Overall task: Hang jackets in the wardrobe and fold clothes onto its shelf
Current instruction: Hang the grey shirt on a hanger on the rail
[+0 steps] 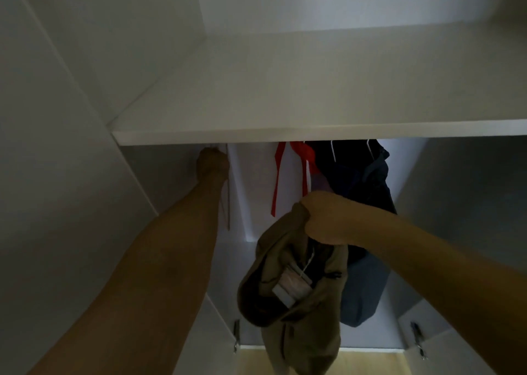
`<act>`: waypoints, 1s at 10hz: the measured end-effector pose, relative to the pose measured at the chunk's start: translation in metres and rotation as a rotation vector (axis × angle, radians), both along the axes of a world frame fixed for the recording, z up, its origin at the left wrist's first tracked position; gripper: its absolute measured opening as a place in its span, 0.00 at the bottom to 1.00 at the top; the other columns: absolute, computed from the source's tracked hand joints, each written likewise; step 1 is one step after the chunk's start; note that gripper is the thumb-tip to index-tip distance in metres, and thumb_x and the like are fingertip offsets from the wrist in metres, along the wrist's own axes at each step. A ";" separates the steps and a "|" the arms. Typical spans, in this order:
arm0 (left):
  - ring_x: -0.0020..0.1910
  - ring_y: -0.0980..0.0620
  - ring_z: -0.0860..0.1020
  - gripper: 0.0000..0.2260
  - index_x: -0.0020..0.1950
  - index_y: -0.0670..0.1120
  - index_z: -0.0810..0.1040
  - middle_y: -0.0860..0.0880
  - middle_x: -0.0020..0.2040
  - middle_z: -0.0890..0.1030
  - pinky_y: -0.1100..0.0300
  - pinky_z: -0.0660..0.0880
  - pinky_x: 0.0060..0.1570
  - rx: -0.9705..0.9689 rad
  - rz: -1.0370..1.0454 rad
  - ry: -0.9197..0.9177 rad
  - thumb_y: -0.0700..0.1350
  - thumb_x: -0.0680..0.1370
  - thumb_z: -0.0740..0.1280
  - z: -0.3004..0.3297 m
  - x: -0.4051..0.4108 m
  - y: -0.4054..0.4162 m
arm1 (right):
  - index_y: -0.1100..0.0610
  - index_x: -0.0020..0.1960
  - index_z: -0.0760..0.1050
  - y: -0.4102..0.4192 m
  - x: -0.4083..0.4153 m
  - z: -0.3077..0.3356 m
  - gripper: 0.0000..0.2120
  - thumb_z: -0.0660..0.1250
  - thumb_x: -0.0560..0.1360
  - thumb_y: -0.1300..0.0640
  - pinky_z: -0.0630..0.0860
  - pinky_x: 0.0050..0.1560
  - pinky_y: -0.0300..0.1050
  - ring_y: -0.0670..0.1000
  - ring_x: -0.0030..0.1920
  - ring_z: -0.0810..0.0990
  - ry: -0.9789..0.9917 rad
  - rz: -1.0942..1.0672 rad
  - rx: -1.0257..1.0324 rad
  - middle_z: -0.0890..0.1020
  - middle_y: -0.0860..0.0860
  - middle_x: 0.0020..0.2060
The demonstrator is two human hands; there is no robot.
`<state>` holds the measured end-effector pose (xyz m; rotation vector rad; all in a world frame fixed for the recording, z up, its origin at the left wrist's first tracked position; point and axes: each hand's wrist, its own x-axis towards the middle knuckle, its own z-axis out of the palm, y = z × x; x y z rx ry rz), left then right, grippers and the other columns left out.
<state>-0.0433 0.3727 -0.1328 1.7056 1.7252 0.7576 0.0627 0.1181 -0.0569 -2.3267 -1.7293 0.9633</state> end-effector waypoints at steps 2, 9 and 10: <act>0.55 0.37 0.77 0.17 0.51 0.31 0.76 0.32 0.55 0.78 0.54 0.71 0.51 0.138 0.023 -0.165 0.42 0.84 0.53 0.009 -0.022 -0.054 | 0.60 0.54 0.78 -0.023 -0.003 -0.021 0.07 0.64 0.77 0.64 0.75 0.40 0.47 0.55 0.45 0.80 -0.418 0.141 0.246 0.81 0.59 0.51; 0.18 0.60 0.63 0.24 0.28 0.49 0.62 0.56 0.19 0.63 0.70 0.60 0.21 0.091 -0.319 -0.086 0.57 0.81 0.56 0.091 -0.164 -0.510 | 0.68 0.65 0.70 -0.113 0.021 -0.053 0.16 0.54 0.83 0.59 0.75 0.47 0.39 0.50 0.35 0.69 0.367 -0.487 0.196 0.72 0.56 0.37; 0.19 0.59 0.62 0.24 0.27 0.50 0.62 0.55 0.20 0.63 0.70 0.62 0.21 0.050 -0.354 -0.096 0.59 0.80 0.56 0.100 -0.169 -0.521 | 0.67 0.68 0.68 -0.119 0.015 -0.040 0.18 0.54 0.83 0.58 0.69 0.68 0.50 0.58 0.58 0.75 0.290 -0.445 0.192 0.75 0.64 0.62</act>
